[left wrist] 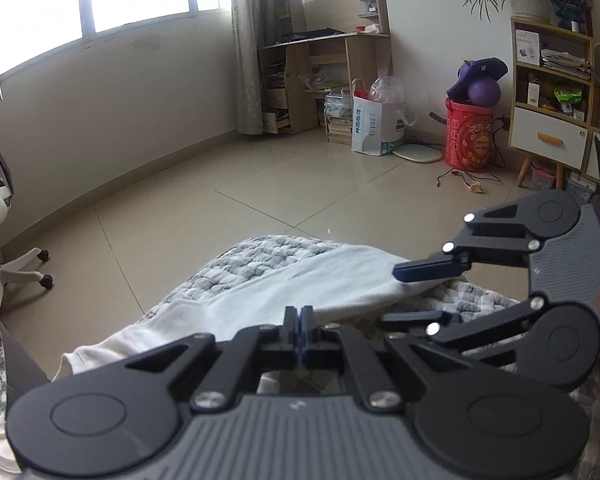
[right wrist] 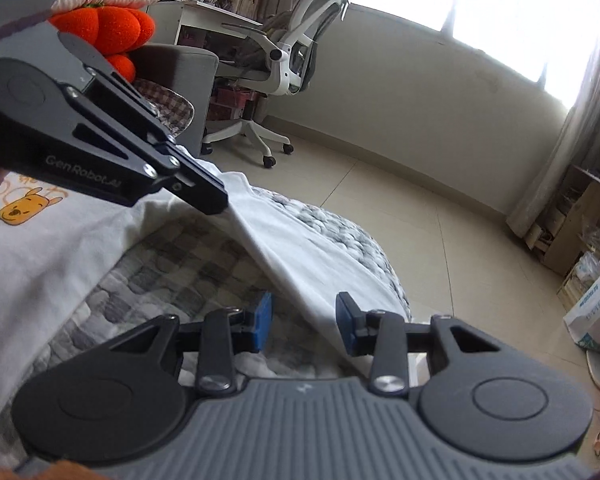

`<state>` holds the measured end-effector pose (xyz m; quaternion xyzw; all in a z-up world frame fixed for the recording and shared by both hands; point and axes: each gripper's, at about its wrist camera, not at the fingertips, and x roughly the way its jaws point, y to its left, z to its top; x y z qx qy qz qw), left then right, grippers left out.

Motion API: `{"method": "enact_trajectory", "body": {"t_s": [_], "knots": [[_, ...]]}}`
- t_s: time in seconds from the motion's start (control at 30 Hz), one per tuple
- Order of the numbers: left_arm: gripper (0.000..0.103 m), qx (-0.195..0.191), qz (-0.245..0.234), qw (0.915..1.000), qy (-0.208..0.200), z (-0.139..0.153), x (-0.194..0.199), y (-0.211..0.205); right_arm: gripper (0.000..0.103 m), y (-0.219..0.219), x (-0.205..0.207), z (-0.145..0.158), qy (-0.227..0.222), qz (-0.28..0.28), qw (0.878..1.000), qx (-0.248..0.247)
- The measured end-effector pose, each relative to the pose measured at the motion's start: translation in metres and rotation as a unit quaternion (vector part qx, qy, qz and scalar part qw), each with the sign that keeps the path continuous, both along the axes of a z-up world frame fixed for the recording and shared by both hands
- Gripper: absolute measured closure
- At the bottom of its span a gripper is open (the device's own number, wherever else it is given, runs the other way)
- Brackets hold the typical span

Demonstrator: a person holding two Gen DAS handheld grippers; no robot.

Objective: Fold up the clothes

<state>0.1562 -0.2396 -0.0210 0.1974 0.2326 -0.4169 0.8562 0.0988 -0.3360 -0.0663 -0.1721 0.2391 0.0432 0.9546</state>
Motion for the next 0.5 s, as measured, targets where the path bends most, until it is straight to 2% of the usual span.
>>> {"method": "enact_trajectory", "body": {"t_s": [0.07,0.13,0.3,0.5], "knots": [[0.102,0.003,-0.005,1.0,0.001,-0.002,-0.001,0.001,0.071,0.011,0.006,-0.005,-0.009,-0.025,0.999,-0.036],[0.102,0.005,-0.009,0.9999,0.001,-0.003,-0.002,0.003,0.071,0.009,0.007,-0.007,-0.017,-0.059,0.996,-0.058],[0.102,0.016,-0.025,0.9995,0.007,-0.009,-0.002,0.003,0.071,-0.027,-0.001,-0.008,-0.01,-0.137,0.989,-0.051],[0.102,0.036,-0.043,0.9982,0.023,-0.02,0.001,0.007,0.071,-0.078,-0.001,-0.018,0.017,-0.229,0.972,-0.045]]}}
